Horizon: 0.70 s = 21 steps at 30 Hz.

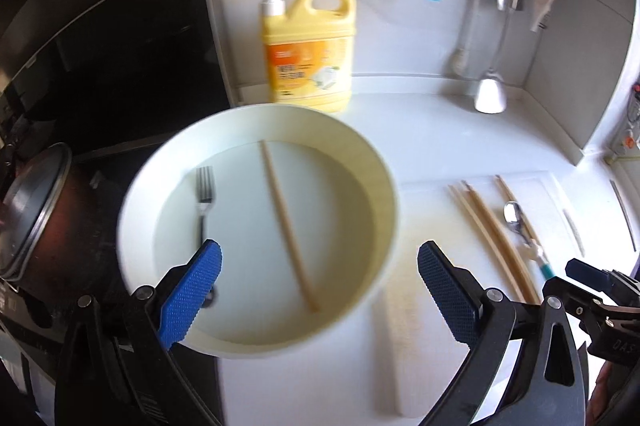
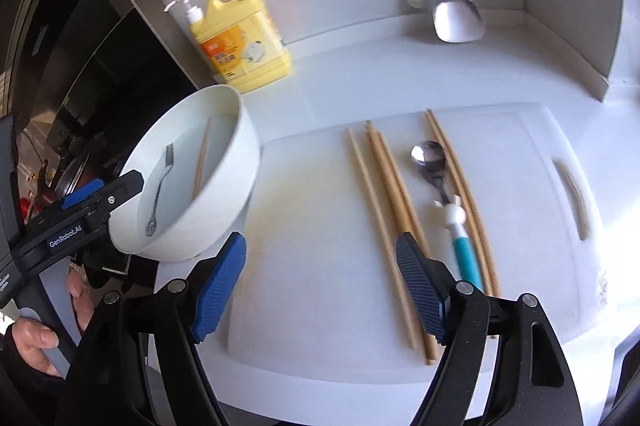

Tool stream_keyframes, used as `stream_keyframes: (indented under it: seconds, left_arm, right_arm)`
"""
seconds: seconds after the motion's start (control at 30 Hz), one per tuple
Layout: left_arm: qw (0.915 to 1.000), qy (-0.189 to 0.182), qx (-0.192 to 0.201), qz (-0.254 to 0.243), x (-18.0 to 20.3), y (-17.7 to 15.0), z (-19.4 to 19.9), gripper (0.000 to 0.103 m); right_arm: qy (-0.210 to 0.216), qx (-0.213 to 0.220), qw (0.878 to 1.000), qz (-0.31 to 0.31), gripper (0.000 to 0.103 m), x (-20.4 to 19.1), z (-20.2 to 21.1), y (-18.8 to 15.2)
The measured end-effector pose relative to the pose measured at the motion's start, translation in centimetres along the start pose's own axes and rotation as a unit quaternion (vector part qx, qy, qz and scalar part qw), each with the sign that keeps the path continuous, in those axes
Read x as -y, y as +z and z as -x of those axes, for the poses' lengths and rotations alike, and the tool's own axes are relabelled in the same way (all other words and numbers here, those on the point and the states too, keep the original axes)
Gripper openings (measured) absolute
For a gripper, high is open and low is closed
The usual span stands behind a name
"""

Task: Organize utensils
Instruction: 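Withdraw both open tools from the basin back over the cutting board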

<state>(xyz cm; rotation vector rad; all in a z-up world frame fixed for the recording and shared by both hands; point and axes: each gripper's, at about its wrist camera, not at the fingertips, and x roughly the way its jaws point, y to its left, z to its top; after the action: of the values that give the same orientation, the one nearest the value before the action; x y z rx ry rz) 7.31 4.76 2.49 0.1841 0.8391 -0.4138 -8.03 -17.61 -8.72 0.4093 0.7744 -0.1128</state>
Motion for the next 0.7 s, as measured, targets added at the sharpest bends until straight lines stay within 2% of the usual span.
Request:
stream_keyframes:
  seconds: [0.13,0.23,0.4,0.57,0.7]
  left_arm:
    - [0.9998,-0.020,-0.009,-0.001,4.5,-0.6,-0.5,0.097]
    - [0.9995,-0.018,-0.025,0.006,7.7,-1.1,-1.2,0.097]
    - [0.9981,-0.003,-0.052,0.034,12.1,-2.8,-2.4,0.097]
    - [0.9966,0.029,-0.055,0.054,14.8,-4.5,-3.4,0.097]
    - [0.9954,0.034,-0.062,0.065,15.5,-5.1,-4.6,0.097]
  right_arm:
    - [-0.012,-0.003,1.000,-0.020,0.074,4.6,1.2,-0.6]
    - [-0.011,-0.018,0.999,-0.024,0.074,7.8,1.3,-0.5]
    - [0.006,0.020,1.000,-0.009,0.074,12.9,2.1,-0.2]
    - [-0.008,0.007,0.999,0.042,0.074,14.6,0.1,1.1]
    - [-0.011,-0.005,0.998,0.064,0.074,14.7,-1.8,1.8]
